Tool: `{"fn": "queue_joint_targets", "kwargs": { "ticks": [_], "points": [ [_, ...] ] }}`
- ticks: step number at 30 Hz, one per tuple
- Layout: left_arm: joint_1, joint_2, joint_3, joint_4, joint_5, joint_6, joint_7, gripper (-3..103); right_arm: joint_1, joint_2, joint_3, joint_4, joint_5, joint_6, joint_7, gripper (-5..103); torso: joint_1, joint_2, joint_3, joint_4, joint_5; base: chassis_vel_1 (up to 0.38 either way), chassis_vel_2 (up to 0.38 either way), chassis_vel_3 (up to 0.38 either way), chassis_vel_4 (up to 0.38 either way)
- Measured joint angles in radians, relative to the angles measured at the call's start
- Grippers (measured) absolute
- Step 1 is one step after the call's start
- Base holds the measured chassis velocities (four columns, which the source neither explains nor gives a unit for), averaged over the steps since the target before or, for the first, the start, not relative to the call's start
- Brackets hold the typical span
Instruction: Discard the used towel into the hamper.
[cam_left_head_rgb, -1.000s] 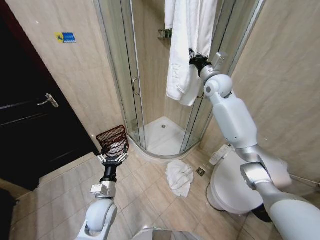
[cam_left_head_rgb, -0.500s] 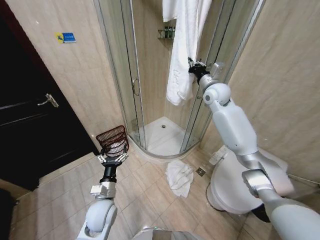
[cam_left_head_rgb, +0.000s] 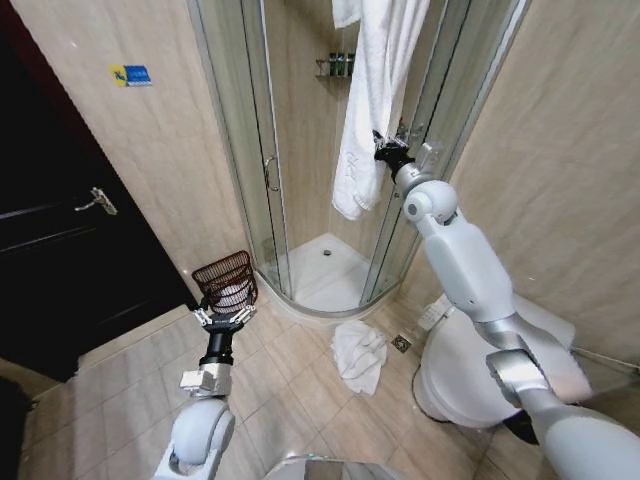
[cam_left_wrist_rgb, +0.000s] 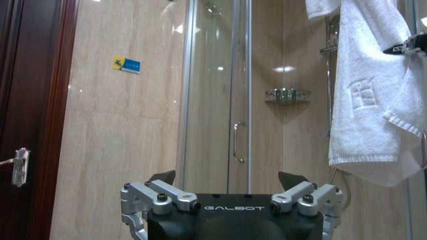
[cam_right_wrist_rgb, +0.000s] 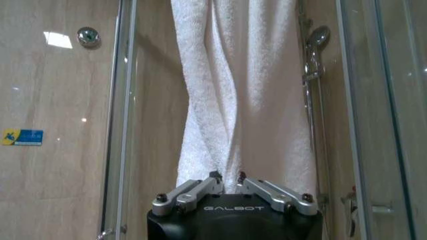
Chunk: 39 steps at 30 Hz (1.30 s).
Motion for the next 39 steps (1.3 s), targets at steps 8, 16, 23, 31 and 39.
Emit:
{"fn": "queue_joint_targets", "kwargs": {
  "ticks": [8,16,23,31,39],
  "points": [
    [0.003,0.006,0.001,-0.003,0.0,-0.001,-0.001,100,-0.013,-0.006,0.004,0.007,-0.003,0.001,0.0,4,0.0,0.0,0.0,0.0,0.0,0.0,0.0,0.0,0.0],
    [0.004,0.011,0.007,-0.005,0.008,-0.001,-0.001,100,-0.043,-0.009,0.013,0.021,-0.006,0.002,0.0,4,0.0,0.0,0.0,0.0,0.0,0.0,0.0,0.0,0.0],
    [0.009,0.01,0.007,-0.008,0.011,-0.002,-0.001,100,-0.064,-0.01,0.016,0.024,-0.018,0.006,-0.002,4,0.0,0.0,0.0,-0.0001,0.0001,0.0,0.0,0.0,0.0],
    [0.019,0.006,0.007,-0.009,0.018,-0.012,0.0,100,-0.08,-0.006,0.015,0.037,-0.019,0.008,0.0,4,0.0,0.0,0.0,0.0,0.0,0.0,0.0,0.0,0.0],
    [0.025,0.006,0.003,-0.013,0.023,-0.017,0.0,100,-0.123,-0.013,0.028,0.064,-0.024,0.011,0.001,4,0.0,0.0,0.0,0.0,-0.0001,0.0,0.0,0.0,0.0]
  ]
}}
